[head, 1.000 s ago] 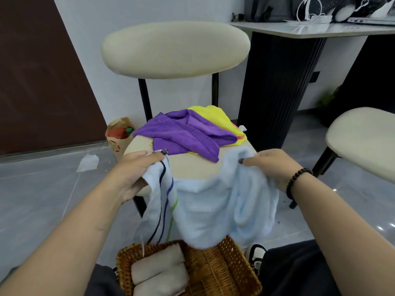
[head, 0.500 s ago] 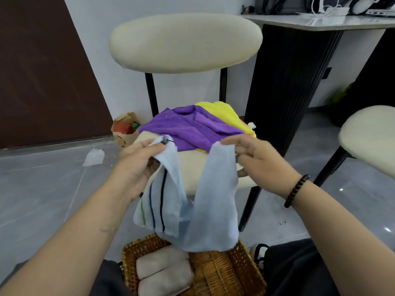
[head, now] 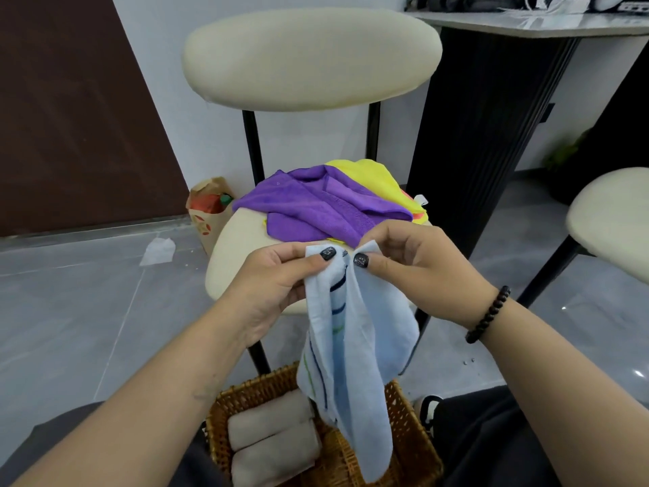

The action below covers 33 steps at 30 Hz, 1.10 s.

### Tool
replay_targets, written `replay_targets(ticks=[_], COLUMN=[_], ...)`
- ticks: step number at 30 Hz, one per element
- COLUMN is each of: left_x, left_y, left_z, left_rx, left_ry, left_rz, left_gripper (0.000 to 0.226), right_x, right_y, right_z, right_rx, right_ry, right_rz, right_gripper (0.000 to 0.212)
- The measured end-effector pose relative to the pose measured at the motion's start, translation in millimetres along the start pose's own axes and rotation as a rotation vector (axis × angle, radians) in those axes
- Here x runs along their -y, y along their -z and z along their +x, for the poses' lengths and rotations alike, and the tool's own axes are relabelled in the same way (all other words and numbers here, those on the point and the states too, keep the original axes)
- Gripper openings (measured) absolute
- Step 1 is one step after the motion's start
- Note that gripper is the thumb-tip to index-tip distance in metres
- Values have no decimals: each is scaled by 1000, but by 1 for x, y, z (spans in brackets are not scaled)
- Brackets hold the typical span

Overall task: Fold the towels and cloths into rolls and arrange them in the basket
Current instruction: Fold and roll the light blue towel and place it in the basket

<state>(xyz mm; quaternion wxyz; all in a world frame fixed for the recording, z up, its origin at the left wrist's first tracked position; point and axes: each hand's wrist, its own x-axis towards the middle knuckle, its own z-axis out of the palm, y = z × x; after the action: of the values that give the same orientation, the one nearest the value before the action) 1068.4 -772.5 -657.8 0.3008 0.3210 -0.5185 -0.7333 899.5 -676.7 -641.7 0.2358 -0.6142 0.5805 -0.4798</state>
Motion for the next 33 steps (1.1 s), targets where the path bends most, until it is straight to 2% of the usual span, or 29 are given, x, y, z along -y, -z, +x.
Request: replay_targets(ticks=[2, 4, 8, 11, 13, 18, 22, 27, 33], left_x=[0, -1, -3, -3, -4, -4, -5, -4, -4], left_y=[-2, -2, 1, 1, 0, 2, 4, 2, 1], left_z=[-1, -2, -6, -9, -10, -10, -11, -13, -14], left_rx=[10, 27, 100, 126, 86, 29, 39, 43, 54], left_ry=[-5, -10, -2, -15, -27, -67, -113, -162, -230], left_rz=[-28, -46, -57, -45, -25, 45, 66, 72, 117], left_gripper=[31, 31, 32, 32, 29, 25, 23, 22, 25], right_x=[2, 4, 2, 2, 4, -2, -2, 2, 1], right_y=[-3, -7, -7, -6, -6, -11, -13, -14, -17], right_z=[-1, 0, 3, 4, 4, 4, 5, 6, 5], right_rx=[31, 44, 53, 34, -8, -20, -54, -67, -120], right_ry=[-28, 2, 44, -17, -41, -32, 42, -23, -41], right_rz=[178, 215, 26, 139, 192, 131, 47, 154, 140], right_gripper=[5, 12, 23, 21, 17, 6, 8, 9, 9])
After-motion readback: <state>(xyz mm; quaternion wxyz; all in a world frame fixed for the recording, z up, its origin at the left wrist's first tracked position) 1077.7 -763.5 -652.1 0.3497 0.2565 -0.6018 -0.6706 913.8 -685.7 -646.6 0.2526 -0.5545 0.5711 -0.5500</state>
